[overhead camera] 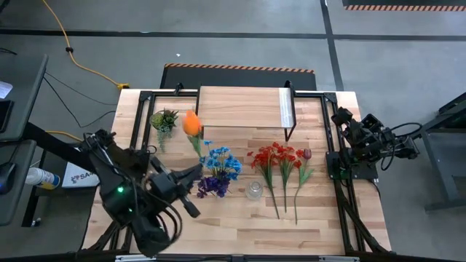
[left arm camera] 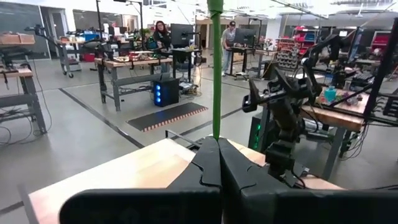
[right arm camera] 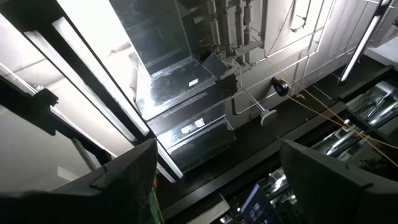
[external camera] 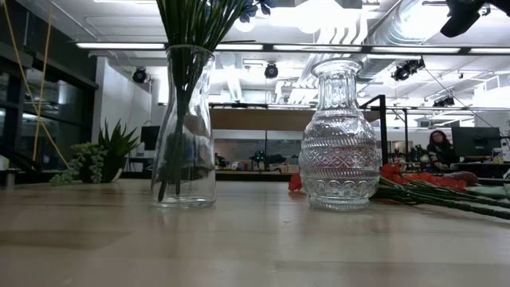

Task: Pick and place flowers into a vace then onto a shelf
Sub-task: Put the orange flower into the left transparent flower vase

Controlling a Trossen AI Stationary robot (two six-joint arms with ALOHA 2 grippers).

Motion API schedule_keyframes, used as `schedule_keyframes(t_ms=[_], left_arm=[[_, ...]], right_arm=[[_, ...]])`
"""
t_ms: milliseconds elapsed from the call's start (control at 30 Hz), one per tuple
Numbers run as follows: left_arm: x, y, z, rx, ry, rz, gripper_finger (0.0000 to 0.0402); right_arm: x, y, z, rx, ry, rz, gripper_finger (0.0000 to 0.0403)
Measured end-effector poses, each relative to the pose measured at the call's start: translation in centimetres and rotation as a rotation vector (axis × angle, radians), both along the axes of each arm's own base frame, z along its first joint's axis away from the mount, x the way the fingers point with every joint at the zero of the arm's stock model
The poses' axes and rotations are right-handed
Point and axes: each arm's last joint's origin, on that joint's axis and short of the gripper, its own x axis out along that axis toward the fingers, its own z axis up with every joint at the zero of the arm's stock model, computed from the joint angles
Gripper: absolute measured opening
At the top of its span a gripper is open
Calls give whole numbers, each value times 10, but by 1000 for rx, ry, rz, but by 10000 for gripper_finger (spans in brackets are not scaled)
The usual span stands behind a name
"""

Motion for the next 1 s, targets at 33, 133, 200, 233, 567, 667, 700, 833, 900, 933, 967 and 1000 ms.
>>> schedule_keyframes(t_ms=[33, 133, 200, 233, 567, 667, 700, 833, 900, 933, 967, 1000], left_arm=[[4, -3, -1, 11, 12, 2, 20], [14, -10, -1, 16, 22, 5, 20], [22, -12, -1, 18, 17, 23, 20], [23, -14, -1, 17, 19, 21, 20], [52, -37, -24, -19, -6, 23, 20], [63, -47, -26, -20, -6, 19, 20], [66, -50, -26, -21, -5, 16, 20], [78, -57, -24, -18, 7, -25, 20], [85, -59, -27, -6, 19, -41, 20], [88, -59, -28, 4, 27, -43, 20], [92, -59, -30, 10, 30, -39, 20], [96, -57, -30, 8, 27, -46, 20]], right_arm=[[0, 0, 0, 0, 0, 0, 328], [0, 0, 0, 0, 5, 0, 328], [0, 0, 0, 0, 5, 0, 328], [0, 0, 0, 0, 6, 0, 328], [1, 0, 0, -1, 7, 1, 328], [0, 0, 0, -1, 6, 0, 328], [1, 0, 0, 0, 6, 0, 328], [1, 0, 0, 1, 6, 1, 328], [1, 0, 0, 0, 5, 2, 328], [0, 0, 0, 0, 5, 4, 328], [0, 0, 0, -1, 4, 4, 328], [1, 0, 0, -2, 4, 6, 328]])
